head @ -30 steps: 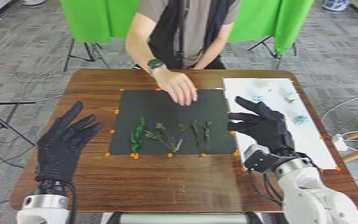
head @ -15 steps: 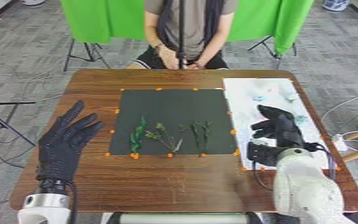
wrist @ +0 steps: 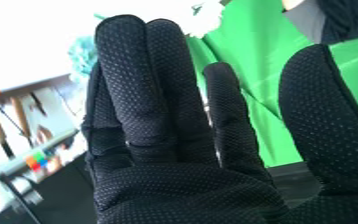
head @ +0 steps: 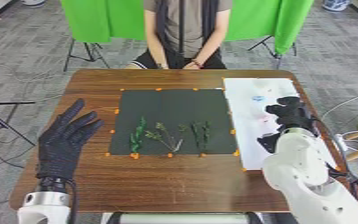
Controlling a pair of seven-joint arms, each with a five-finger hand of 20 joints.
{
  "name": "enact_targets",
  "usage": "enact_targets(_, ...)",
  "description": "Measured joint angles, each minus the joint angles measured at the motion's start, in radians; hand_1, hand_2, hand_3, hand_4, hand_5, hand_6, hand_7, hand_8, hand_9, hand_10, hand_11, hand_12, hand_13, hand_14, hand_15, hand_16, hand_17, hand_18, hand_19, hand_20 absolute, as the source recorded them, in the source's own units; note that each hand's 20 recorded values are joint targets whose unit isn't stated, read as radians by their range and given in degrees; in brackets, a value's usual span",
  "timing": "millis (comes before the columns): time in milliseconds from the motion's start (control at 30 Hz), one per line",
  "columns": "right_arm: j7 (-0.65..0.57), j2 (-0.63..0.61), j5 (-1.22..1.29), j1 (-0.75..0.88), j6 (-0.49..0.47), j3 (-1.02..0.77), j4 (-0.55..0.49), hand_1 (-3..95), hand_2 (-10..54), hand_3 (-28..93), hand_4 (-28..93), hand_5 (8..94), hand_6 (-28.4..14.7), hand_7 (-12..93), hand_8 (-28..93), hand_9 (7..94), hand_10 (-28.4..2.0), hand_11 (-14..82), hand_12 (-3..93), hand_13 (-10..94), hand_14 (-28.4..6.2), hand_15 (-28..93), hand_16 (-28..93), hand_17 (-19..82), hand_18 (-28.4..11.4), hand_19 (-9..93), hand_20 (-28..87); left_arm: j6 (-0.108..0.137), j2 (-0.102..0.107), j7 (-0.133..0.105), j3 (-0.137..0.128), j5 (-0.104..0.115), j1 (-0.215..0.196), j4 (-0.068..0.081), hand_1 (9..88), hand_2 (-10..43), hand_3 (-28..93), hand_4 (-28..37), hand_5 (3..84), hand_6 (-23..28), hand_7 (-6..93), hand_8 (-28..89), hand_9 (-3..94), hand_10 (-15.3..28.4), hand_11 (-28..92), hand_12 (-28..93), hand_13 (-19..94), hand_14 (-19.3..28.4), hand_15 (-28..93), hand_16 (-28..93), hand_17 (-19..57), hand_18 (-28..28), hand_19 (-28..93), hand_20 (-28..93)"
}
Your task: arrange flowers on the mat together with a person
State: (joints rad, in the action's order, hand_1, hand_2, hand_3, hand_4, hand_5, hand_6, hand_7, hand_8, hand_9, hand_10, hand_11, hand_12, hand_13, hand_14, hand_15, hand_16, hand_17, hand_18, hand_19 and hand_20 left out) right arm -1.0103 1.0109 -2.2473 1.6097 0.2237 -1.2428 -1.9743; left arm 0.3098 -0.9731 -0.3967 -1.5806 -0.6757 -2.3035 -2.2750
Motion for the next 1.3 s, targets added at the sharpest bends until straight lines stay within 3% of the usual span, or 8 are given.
enact_targets(267, -0.003, 0.001, -0.137, -0.056, -0.26, 0.065, 0.09, 33.5, -8.0, 82, -28, 48.8, 0.9, 13, -13, 70.3, -16.3, 21.3, 12.3, 69, -14.2, 52, 8, 20, -23.7, 75, 5, 0.0, 0.006, -0.005, 0.002, 0.003, 0.004, 0.0, 18.7, 9.4, 76, -28.3, 35.1, 8.3, 10.4, -9, 36.9, 21.7, 24, 10, 29, 28.3, 49, -10, -6.5, 26.2, 61, -7)
enact_targets(467, 0.001, 0.003, -0.146, -0.079, -0.263, 0.098, 0.126, 35.9, -9.5, 82, -28, 48.9, 2.0, 14, -14, 67.5, -16.5, 15.7, 12.2, 69, -14.2, 47, 9, 20, -23.7, 74, 5, 0.0, 0.007, -0.009, 0.002, 0.013, 0.004, 0.0, 18.9, 9.4, 76, -28.3, 35.1, 8.4, 10.4, -9, 37.0, 21.7, 25, 10, 29, 28.3, 49, -10, -6.4, 26.2, 61, -6)
enact_targets(600, 0.007, 0.004, -0.196, -0.096, -0.266, 0.137, 0.15, 39.0, -9.5, 81, -28, 53.8, 3.3, 14, -14, 69.5, -15.4, 15.1, 11.9, 70, -13.5, 45, 10, 20, -23.6, 73, 5, 0.0, 0.007, -0.008, 0.002, 0.013, 0.004, -0.001, 18.9, 9.3, 76, -28.3, 35.2, 8.4, 10.4, -9, 37.0, 21.8, 25, 10, 29, 28.3, 49, -10, -6.4, 26.2, 61, -6)
enact_targets(767, 0.017, 0.014, -0.206, -0.118, -0.297, 0.16, 0.175, 46.6, -9.5, 77, -28, 71.7, 3.9, 12, -9, 82.5, -11.2, 12.0, 13.5, 78, -10.4, 37, 14, 24, -21.4, 72, 7, 0.0, 0.007, -0.006, 0.002, 0.013, 0.006, -0.001, 19.0, 9.3, 76, -28.3, 35.2, 8.4, 10.5, -9, 37.0, 21.8, 25, 10, 29, 28.3, 49, -10, -6.4, 26.2, 61, -6)
enact_targets(867, 0.018, 0.02, -0.217, -0.129, -0.308, 0.165, 0.187, 55.2, -9.5, 69, -28, 86.8, 4.1, 12, -2, 93.0, -7.7, 8.2, 22.9, 85, -6.3, 32, 26, 27, -19.1, 75, 6, 0.0, 0.007, -0.006, 0.002, 0.013, 0.007, -0.001, 19.1, 9.4, 76, -28.3, 35.2, 8.4, 10.5, -9, 37.0, 21.7, 25, 10, 29, 28.3, 49, -10, -6.4, 26.2, 61, -6)
enact_targets(1100, 0.023, 0.027, -0.254, -0.122, -0.295, 0.166, 0.19, 57.5, -9.5, 68, -28, 89.1, 3.4, 13, -1, 93.7, -7.0, 13.4, 24.2, 88, -4.4, 33, 28, 28, -17.6, 77, 6, 0.0, 0.006, -0.002, -0.001, 0.013, 0.005, -0.004, 19.1, 9.3, 76, -28.3, 35.3, 8.5, 10.5, -9, 37.0, 21.9, 25, 10, 29, 28.3, 49, -10, -6.4, 26.2, 62, -6)
enact_targets(1300, 0.062, 0.046, -0.283, -0.078, -0.223, 0.15, 0.148, 57.5, -9.5, 69, -28, 89.4, 2.9, 13, -1, 93.7, -7.1, 14.2, 24.8, 88, -4.2, 34, 29, 28, -17.1, 78, 6, -0.002, 0.006, -0.002, -0.014, 0.006, -0.006, -0.022, 19.3, 9.3, 76, -28.3, 35.3, 8.5, 10.5, -9, 37.1, 21.9, 25, 10, 29, 28.3, 49, -10, -5.9, 26.7, 64, -6)
